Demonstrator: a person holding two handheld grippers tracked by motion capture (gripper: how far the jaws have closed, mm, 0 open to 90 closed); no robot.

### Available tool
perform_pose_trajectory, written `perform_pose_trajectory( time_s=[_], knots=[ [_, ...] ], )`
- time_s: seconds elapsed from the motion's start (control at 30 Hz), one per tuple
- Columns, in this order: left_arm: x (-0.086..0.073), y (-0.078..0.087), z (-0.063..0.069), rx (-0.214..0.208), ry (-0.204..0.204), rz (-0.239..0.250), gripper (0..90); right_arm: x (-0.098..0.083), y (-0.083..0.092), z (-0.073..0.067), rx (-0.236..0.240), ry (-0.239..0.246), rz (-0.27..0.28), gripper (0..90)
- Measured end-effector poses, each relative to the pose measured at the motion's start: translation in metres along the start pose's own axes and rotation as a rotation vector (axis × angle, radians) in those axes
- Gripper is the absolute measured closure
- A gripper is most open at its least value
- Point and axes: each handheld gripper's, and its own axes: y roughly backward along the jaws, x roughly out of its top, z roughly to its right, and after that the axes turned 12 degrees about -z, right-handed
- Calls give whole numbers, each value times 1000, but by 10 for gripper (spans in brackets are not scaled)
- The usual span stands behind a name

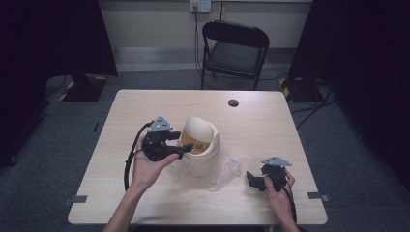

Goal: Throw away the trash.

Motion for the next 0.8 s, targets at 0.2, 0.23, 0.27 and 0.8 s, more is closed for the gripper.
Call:
perform_pose_trajectory(
  time_s=[0.2,0.23,0.27,0.8],
  knots=[
    [-14,6,-15,23,44,1,317,0,0,0,0,1,1,102],
    [-16,7,-17,22,49,3,309,0,0,0,0,1,1,101],
    [-18,8,-19,23,52,4,302,0,0,0,0,0,0,102],
    [-68,24,-44,64,153,-6,224,0,0,0,0,0,0,101]
  ],
)
